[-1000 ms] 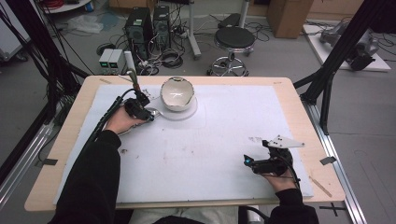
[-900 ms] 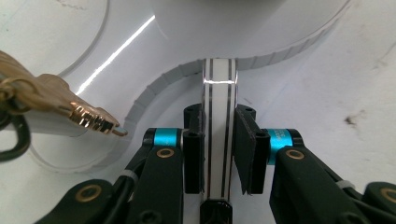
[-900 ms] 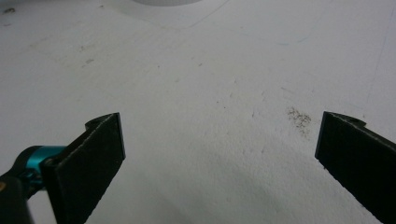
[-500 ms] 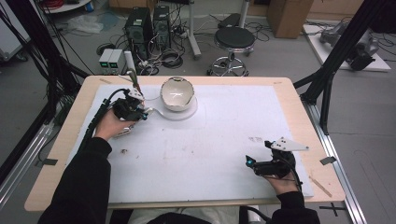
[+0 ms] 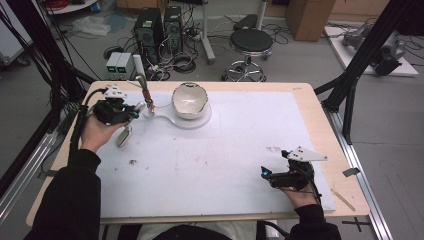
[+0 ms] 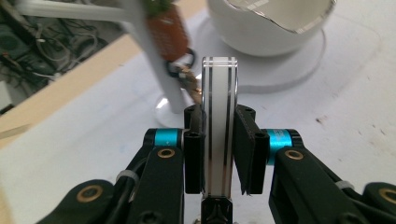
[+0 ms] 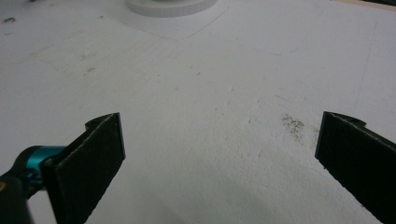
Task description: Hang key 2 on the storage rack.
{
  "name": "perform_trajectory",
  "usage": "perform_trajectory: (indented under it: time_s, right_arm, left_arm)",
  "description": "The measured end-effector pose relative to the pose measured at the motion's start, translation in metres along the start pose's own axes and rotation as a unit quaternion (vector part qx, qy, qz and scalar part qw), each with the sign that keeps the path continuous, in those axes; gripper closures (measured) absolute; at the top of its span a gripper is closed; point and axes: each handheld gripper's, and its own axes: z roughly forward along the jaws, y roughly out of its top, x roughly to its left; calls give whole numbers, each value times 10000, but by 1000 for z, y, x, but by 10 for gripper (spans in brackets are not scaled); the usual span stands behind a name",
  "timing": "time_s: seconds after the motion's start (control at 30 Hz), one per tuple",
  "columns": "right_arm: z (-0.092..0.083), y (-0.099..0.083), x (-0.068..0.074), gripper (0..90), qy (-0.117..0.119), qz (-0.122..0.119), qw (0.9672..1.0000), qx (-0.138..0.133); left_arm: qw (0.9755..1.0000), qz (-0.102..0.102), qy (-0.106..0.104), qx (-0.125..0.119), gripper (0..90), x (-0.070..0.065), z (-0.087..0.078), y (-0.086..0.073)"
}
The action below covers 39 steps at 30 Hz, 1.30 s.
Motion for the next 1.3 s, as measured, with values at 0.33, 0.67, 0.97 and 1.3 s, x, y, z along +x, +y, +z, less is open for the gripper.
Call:
perform_trajectory:
  time_s: [0.33, 0.67, 0.97, 1.3]
  right_arm:
    - [1, 2, 3, 6, -28, 10, 10000, -43]
    - [4, 1, 8, 6, -107, -15, 9999, 68]
    - [4, 3, 9, 6, -164, 11, 9999, -4]
    - [1, 3, 11, 6, -327, 168, 9993, -17]
  left_arm:
    - [9991, -161, 300, -266, 748, 26, -26, 12]
    - [9982, -88, 327, -494, 748, 46, -35, 30]
    - [9958, -94, 648, -636, 749, 69, -36, 44]
    - [9907, 79, 1033, -886, 749, 85, -40, 64]
